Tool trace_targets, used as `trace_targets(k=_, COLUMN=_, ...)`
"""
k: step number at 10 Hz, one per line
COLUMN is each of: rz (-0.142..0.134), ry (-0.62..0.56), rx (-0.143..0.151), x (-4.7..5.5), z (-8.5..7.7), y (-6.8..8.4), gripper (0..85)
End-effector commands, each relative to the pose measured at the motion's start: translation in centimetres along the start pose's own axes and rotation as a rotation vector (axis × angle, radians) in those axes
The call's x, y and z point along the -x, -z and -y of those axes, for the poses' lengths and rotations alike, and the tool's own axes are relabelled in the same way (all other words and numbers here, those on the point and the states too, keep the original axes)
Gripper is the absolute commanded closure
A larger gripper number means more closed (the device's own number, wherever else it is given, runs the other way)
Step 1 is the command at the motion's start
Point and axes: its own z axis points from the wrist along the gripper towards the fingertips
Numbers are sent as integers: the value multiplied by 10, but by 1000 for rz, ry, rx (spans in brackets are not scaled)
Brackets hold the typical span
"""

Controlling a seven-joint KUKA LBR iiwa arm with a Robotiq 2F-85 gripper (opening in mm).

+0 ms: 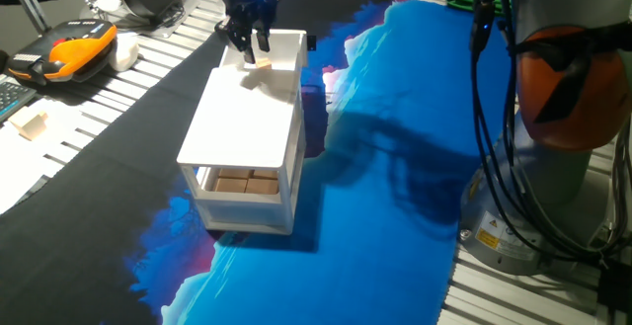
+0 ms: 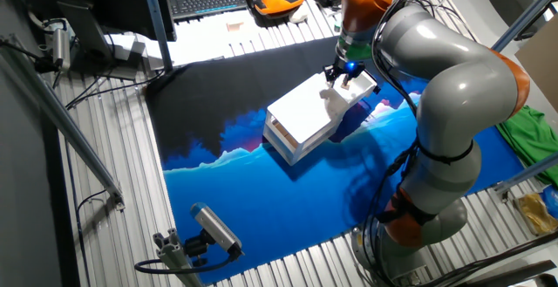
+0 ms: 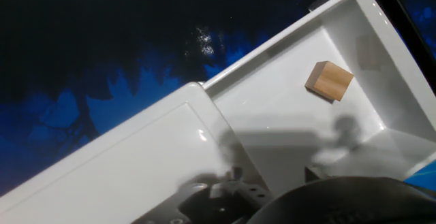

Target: Grasp the handle and close the drawer

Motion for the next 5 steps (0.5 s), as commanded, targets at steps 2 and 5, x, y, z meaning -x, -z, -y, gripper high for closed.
trace_targets(k=2, rz=8, ry=-1, rx=0, x=0, z=0, y=0, gripper=850)
trace_targets(k=5, rz=12, ry=4, rx=1, x=1, z=0, y=1, gripper=850)
